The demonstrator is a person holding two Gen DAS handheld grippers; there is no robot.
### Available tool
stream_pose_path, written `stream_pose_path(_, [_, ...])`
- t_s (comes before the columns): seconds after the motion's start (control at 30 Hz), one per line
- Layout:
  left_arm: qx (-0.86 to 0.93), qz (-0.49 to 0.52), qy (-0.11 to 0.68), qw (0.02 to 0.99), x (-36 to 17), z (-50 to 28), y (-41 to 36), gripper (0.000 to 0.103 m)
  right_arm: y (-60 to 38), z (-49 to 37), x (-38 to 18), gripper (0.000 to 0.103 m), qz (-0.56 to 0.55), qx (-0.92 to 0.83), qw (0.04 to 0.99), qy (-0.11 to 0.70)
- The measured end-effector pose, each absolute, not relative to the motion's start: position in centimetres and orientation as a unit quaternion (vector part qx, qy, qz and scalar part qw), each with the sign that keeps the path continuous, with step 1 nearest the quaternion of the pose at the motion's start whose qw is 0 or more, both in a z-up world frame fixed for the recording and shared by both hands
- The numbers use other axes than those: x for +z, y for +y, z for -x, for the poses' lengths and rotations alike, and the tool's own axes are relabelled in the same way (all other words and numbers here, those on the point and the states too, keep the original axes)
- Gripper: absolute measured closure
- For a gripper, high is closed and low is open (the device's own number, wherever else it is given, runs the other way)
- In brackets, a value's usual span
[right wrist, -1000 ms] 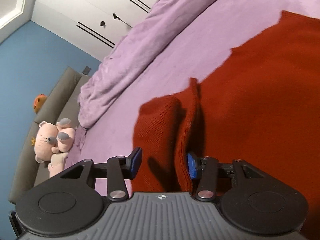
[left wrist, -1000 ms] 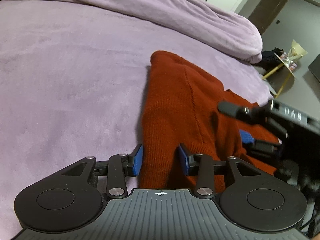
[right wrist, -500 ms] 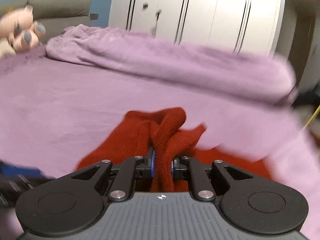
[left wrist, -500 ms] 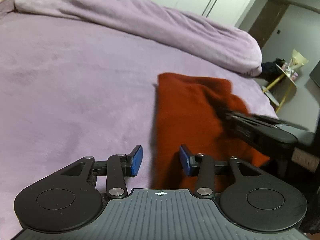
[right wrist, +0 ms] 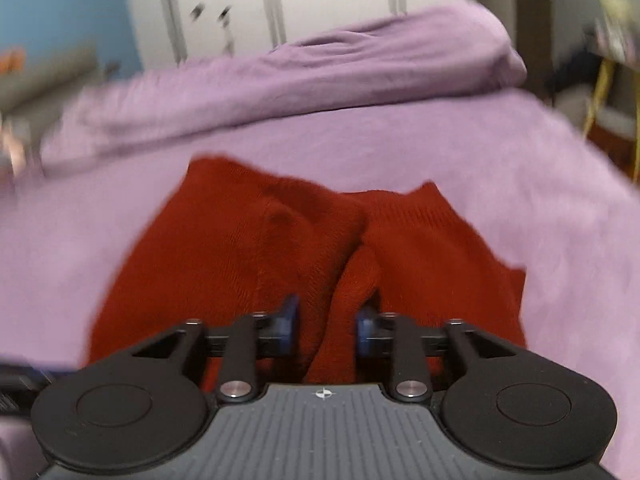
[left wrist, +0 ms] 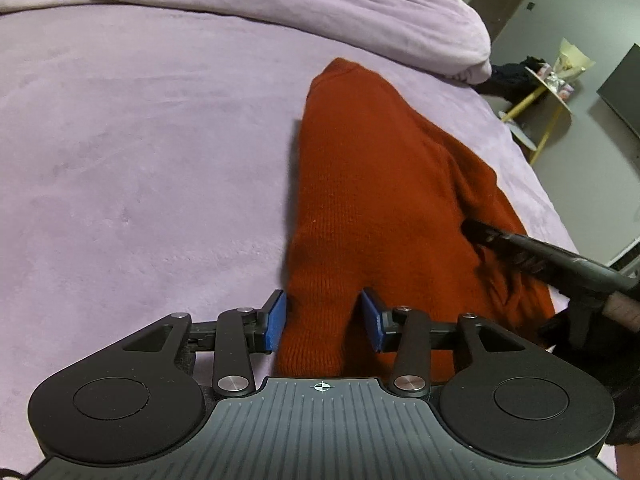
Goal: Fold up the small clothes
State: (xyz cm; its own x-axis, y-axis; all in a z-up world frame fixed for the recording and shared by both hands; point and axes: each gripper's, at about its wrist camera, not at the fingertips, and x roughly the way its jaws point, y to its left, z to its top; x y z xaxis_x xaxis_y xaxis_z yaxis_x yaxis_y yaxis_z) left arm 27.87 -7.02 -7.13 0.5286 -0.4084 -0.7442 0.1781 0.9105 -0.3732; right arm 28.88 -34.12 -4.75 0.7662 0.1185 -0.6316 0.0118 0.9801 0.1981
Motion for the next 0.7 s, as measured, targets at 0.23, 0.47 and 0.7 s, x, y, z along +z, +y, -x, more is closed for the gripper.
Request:
stream_pose_path(0.23, [-0.164,0.114,0.453,0.869,-6.9,-27.4,-7.8,0.053,-35.1,-30.8,-5.3,0.067,-0.223,0.045,0.909,0.350])
stream_pose_path(0.47, [-0.155,0.090,0.430,0.885,-4.9,-25.2,-7.6,0.051,-29.3,-30.6,-1.5,0.093,0.066,-0.014,0.959,0.274])
stream_pose_path(0.7, [-0.165,0.075,0.427,0.886,-4.7,-24.8,-8.8,0.048,-31.7,-31.1,-2.8,0.093,0.163,-0.069,0.947,0.270])
